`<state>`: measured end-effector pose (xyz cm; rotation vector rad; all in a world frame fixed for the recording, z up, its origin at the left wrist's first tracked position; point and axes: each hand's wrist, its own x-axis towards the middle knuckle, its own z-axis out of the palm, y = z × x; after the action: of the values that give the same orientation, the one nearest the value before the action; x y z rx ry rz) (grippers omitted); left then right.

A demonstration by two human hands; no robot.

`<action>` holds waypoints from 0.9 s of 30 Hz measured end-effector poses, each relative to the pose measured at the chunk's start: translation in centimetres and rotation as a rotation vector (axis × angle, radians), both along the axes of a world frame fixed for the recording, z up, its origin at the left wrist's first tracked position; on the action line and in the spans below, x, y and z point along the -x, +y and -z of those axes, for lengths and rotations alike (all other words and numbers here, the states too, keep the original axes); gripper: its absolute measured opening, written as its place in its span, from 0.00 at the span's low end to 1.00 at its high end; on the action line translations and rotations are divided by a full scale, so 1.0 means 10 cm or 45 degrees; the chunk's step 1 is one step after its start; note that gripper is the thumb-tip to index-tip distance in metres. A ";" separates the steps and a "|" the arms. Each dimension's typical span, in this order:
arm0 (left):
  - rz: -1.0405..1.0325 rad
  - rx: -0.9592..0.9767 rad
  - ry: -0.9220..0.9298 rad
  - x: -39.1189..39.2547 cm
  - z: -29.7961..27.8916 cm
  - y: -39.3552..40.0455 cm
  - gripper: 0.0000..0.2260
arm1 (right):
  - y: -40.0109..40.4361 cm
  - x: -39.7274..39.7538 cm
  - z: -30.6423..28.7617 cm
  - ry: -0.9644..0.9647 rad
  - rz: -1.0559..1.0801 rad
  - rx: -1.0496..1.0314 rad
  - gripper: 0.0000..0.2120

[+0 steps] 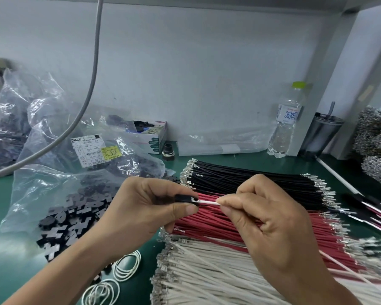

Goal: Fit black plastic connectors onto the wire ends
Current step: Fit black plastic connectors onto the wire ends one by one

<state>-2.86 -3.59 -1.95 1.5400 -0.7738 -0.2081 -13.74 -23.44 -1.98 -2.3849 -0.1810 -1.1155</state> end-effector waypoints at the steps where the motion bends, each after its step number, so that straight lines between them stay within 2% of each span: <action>1: 0.010 -0.027 -0.030 0.00 0.01 0.00 0.08 | 0.00 -0.01 0.01 0.051 -0.062 -0.107 0.06; 3: 0.018 -0.091 -0.115 0.00 0.04 0.00 0.08 | 0.03 -0.02 0.04 0.130 -0.130 -0.198 0.06; 8: -0.003 -0.082 -0.115 -0.01 0.06 0.00 0.11 | 0.07 -0.01 0.06 0.149 -0.086 -0.147 0.06; 15: -0.016 -0.100 -0.144 0.02 0.06 -0.01 0.13 | 0.12 -0.04 0.06 0.009 -0.033 -0.026 0.08; 23: -0.001 -0.120 -0.262 0.07 0.05 -0.04 0.08 | 0.11 -0.06 0.12 -0.069 -0.032 0.076 0.08; 27: -0.004 -0.100 -0.247 0.11 0.02 -0.07 0.05 | 0.06 -0.05 0.14 -0.061 -0.047 0.137 0.08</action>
<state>-3.94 -4.33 -2.15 1.6521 -0.9249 -0.0876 -13.26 -22.88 -3.38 -2.4397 -0.3073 -1.1733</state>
